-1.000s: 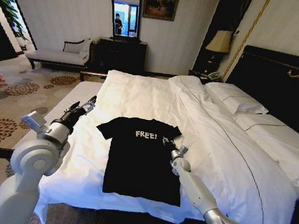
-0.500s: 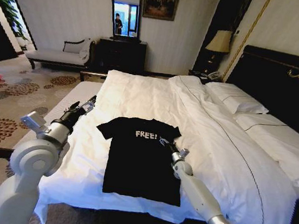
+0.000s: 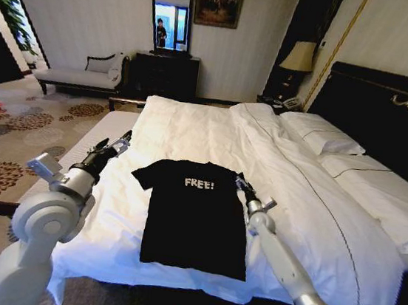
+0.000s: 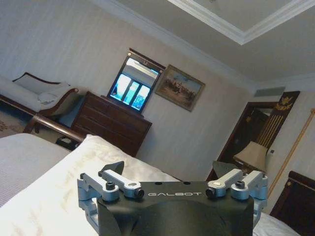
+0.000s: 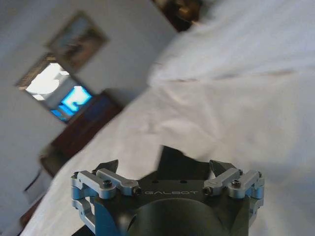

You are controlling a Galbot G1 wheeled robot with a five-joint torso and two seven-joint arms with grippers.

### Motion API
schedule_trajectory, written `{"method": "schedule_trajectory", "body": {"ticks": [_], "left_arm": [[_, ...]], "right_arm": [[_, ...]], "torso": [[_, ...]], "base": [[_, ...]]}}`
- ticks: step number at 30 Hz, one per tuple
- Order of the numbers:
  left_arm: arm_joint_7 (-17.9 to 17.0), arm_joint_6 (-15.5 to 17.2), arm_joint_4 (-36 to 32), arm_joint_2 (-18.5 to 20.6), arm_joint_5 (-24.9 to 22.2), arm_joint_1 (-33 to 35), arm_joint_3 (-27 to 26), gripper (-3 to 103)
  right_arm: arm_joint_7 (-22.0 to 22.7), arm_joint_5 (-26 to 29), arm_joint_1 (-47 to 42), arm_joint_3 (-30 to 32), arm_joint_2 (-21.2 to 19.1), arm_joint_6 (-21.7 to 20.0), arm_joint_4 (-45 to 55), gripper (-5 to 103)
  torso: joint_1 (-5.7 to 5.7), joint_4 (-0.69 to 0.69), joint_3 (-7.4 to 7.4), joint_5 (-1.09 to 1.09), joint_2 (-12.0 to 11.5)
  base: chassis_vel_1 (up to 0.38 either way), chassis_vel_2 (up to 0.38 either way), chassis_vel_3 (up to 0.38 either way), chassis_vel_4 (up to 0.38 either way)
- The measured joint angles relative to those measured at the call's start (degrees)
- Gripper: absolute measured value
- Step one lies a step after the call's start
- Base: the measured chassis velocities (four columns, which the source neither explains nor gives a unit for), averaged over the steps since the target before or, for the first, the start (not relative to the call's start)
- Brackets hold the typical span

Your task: Fold the clothes on the bed.

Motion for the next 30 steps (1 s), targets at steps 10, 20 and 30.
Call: {"method": "schedule_trajectory", "body": {"ticks": [10, 20, 30], "left_arm": [[0.0, 0.0, 0.4, 0.0, 0.3, 0.0, 0.1, 100], [0.0, 0.0, 1.3, -0.3, 1.0, -0.6, 1.0, 100], [0.0, 0.1, 1.5, -0.4, 1.2, -0.8, 1.1, 100]], "right_arm": [[0.2, 2.0, 3.5, 0.4, 3.0, -2.2, -8.0, 100], [-4.0, 2.0, 4.6, 0.8, 3.6, -1.6, -10.7, 73], [-4.2, 1.4, 5.5, 0.7, 3.9, -0.7, -11.3, 35]], "torso": [[0.00, -0.02, 0.00, -0.01, 0.0], [0.00, -0.02, 0.00, 0.00, 0.0], [0.00, -0.02, 0.00, -0.01, 0.0]], "base": [[0.000, 0.000, 0.000, 0.000], [0.000, 0.000, 0.000, 0.000], [0.000, 0.000, 0.000, 0.000]]}}
